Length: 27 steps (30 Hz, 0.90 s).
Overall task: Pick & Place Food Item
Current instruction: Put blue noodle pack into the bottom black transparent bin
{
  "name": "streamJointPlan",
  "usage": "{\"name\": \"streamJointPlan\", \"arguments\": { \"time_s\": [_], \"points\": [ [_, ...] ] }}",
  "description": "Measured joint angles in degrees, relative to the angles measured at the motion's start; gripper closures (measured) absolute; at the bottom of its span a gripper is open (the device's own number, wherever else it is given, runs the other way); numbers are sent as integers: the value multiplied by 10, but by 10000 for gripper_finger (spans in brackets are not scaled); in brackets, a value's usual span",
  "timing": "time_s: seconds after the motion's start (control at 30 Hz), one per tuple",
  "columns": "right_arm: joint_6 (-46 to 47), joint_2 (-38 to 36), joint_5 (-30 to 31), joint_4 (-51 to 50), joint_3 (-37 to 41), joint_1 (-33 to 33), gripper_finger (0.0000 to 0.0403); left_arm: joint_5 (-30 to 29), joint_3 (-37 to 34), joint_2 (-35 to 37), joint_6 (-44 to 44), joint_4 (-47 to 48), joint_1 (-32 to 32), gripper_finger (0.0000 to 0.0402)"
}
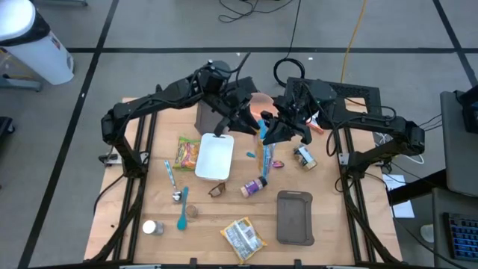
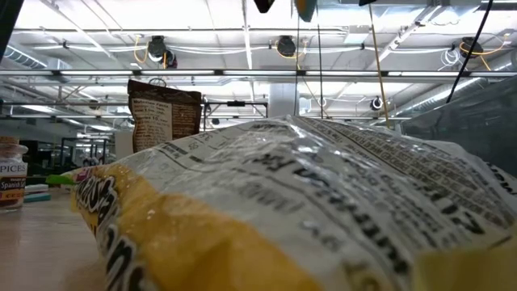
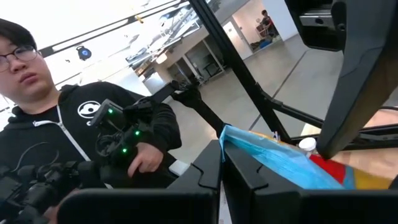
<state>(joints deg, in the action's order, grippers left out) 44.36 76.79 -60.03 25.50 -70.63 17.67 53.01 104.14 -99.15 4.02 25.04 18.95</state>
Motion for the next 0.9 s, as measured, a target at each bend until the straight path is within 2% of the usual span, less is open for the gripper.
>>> {"name": "streamJointPlan", "arguments": {
  "time_s": [0.27,0.5,0.63,0.77,0.9],
  "points": [
    [12,0,0,0,0,0,403,-2,0,3,6,0,16,279],
    [-16,-1,27,-6,0,12,403,0,0,10,54,1,73,279],
    [-47,-11,53,-17,0,45,403,24,0,17,127,2,129,279],
    [-85,-29,87,-22,0,81,403,44,0,16,238,6,177,279],
    [-131,-48,138,-22,0,116,403,10,0,16,321,4,204,279]
  ]
}}
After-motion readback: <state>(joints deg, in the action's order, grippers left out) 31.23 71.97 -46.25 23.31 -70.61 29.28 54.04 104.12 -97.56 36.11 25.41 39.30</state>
